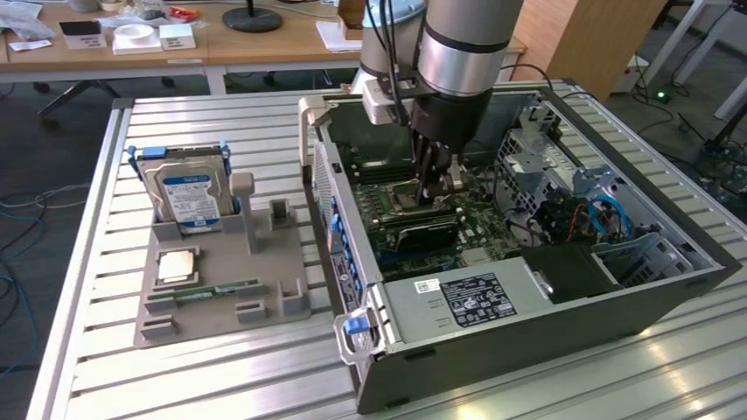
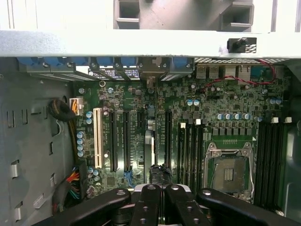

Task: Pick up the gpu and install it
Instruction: 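Press down on the gpu until it lock into place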

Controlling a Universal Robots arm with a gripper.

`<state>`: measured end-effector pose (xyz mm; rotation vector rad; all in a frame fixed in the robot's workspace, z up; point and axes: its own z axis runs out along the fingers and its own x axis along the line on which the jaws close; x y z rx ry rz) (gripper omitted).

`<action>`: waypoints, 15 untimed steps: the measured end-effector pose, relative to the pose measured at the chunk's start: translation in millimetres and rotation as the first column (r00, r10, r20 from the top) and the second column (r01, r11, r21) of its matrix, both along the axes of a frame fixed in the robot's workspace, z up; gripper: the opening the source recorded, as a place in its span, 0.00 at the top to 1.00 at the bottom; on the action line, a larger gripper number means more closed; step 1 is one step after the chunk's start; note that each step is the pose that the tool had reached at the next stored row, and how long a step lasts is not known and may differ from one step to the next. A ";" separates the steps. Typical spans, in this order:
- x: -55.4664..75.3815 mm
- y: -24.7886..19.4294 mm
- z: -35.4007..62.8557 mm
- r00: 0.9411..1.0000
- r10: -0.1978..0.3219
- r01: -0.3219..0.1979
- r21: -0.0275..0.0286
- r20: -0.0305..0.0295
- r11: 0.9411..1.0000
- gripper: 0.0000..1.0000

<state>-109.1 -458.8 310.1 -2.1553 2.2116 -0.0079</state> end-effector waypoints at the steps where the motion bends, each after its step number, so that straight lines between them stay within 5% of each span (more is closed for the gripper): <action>1: 0.0 0.0 0.0 1.000 0.000 0.000 0.000 0.000 1.000 0.89; 15: -0.1 0.8 -12.6 1.000 0.000 0.000 0.000 0.000 1.000 0.89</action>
